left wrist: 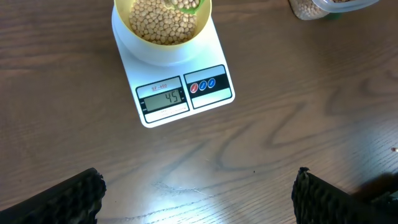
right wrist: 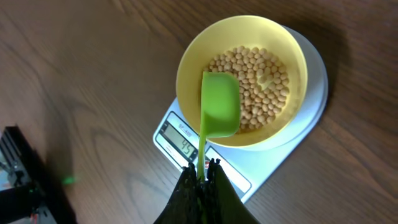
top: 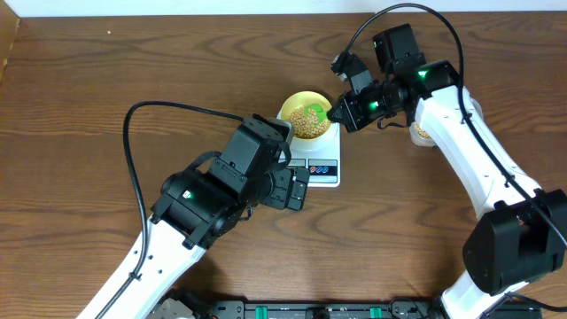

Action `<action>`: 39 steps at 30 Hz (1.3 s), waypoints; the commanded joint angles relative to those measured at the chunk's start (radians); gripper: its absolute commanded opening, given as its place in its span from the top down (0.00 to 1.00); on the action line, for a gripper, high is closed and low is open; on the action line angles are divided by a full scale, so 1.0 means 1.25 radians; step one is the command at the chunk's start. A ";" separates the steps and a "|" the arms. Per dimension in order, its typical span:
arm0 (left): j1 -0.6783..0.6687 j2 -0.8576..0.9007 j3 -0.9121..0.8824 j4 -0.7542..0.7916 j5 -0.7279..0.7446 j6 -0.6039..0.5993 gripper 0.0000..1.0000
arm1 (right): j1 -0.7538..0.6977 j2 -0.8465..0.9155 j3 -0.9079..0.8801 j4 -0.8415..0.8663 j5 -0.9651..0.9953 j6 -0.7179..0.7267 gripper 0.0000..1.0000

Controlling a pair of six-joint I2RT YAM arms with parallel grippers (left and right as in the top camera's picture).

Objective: Scoop item into bowl and weigh 50g on scale
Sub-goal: 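Tilt the scoop with the right gripper to pour soybeans into the bowl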

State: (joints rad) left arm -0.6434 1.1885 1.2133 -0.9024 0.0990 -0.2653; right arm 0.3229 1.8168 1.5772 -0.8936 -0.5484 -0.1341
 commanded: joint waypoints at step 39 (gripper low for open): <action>0.002 0.001 0.013 -0.002 -0.004 0.001 0.02 | 0.078 -0.022 0.038 -0.006 0.123 -0.062 0.99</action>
State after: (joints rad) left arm -0.6434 1.1885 1.2133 -0.9024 0.0994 -0.2653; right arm 0.4149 1.8164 1.6047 -0.9005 -0.4026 -0.1932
